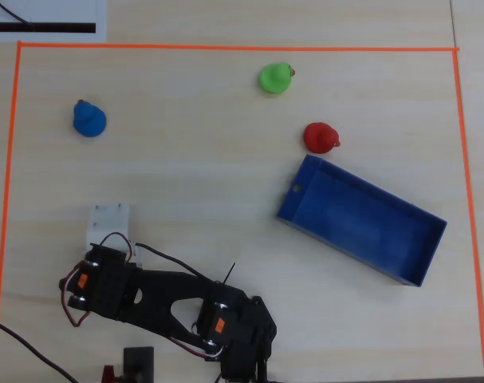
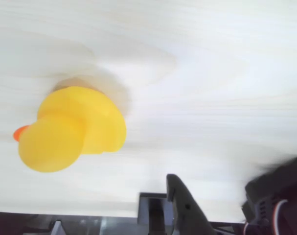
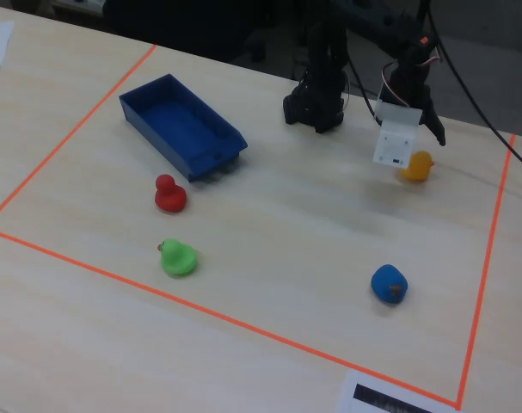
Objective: Grasp yellow duck and put it into box.
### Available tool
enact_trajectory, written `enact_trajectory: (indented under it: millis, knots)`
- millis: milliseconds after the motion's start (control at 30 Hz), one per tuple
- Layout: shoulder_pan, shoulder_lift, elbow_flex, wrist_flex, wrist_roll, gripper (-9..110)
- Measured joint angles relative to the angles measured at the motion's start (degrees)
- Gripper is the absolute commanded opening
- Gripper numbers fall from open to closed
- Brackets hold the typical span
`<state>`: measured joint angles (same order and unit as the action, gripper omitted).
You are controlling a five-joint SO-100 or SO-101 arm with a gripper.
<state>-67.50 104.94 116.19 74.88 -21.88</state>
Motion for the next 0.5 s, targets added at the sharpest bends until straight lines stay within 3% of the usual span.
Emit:
enact_trajectory:
  millis: [500]
  knots:
    - [-2.1, -7.5, -3.4, -2.4, 3.1, 51]
